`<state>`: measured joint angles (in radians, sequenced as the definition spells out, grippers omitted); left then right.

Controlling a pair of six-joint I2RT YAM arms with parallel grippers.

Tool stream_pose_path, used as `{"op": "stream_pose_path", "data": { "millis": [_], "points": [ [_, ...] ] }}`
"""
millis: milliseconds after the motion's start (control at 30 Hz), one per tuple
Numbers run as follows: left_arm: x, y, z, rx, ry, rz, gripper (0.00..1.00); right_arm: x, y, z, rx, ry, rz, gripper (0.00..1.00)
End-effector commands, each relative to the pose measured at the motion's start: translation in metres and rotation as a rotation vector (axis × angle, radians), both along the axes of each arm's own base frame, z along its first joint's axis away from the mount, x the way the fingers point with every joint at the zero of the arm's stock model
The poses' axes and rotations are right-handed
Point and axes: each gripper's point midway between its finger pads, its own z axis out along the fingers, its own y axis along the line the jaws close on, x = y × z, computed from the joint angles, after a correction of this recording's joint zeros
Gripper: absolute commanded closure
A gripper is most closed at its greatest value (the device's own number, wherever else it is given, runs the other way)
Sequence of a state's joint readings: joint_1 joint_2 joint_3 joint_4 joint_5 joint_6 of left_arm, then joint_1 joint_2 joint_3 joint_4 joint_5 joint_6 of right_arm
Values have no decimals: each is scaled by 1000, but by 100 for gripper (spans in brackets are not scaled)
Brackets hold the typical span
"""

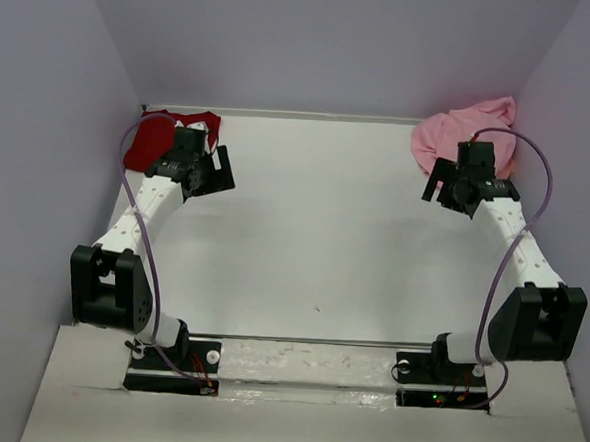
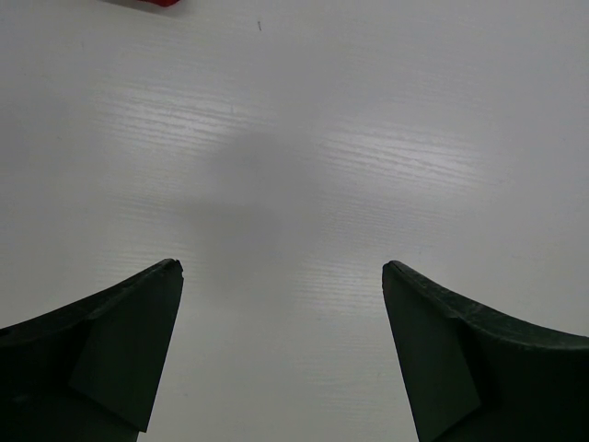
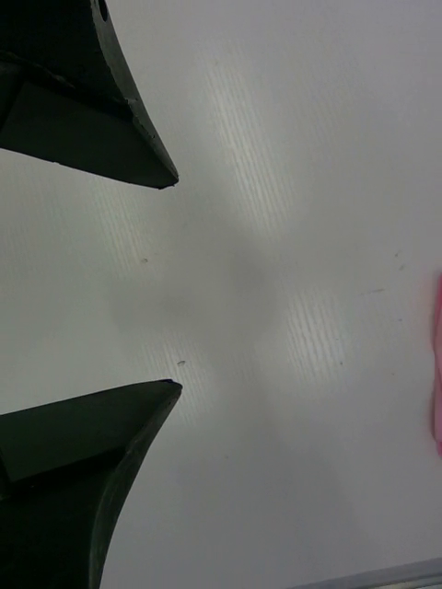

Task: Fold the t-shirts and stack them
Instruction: Grab the tshirt from the pile

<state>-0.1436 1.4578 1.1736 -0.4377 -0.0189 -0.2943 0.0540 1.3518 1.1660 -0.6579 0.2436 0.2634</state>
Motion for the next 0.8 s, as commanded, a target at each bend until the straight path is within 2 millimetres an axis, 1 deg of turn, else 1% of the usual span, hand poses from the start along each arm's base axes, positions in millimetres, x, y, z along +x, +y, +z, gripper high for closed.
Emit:
{"op": "stream_pose_path", "data": {
  "millis": [0, 33, 100, 133, 200, 233, 267, 300, 333, 367, 433, 467, 500, 667, 733, 767],
  "points": [
    [2, 1, 19, -2, -66, -14, 1, 45, -19, 24, 22, -89, -42, 9],
    [1, 1, 19, -3, -66, -15, 1, 55, -22, 31, 38, -111, -63, 9],
    [-2, 0, 18, -6, -69, -18, 1, 67, -22, 27, 51, -111, -78, 9],
    [-3, 0, 19, -7, -75, -18, 1, 78, -23, 22, 58, -103, -94, 10],
    [-7, 1, 17, -7, -75, -20, 1, 88, -29, 15, 41, -90, -129, 10],
    [-9, 1, 20, -7, -84, -21, 1, 95, -35, 2, 13, -60, -156, 10],
    [-12, 2, 18, -6, -81, -22, 1, 103, -37, 5, 4, -72, -159, 10],
    [-14, 2, 22, -6, -95, -24, 1, 111, -40, -9, -12, -46, -157, 11],
    [-14, 2, 23, -4, -102, -27, 1, 116, -41, -1, -17, -68, -158, 12],
    [-16, 3, 24, 0, -106, -31, 1, 126, -42, -10, -22, -53, -160, 12],
    [-17, 2, 23, 0, -106, -40, 1, 136, -44, -19, -33, -41, -169, 13],
    [-17, -2, 24, -17, -105, -58, 1, 140, -49, -33, -34, -13, -183, 13],
    [-17, -2, 24, -16, -101, -56, 1, 148, -48, -31, -25, -25, -178, 14],
    [-12, -3, 29, -18, -114, -54, 1, 165, -49, -45, -27, -13, -179, 17],
    [-8, -3, 31, -18, -118, -54, 1, 171, -58, -53, -51, 1, -192, 18],
    [-8, -3, 32, -18, -119, -56, 1, 173, -59, -56, -56, 5, -193, 18]
  ]
}}
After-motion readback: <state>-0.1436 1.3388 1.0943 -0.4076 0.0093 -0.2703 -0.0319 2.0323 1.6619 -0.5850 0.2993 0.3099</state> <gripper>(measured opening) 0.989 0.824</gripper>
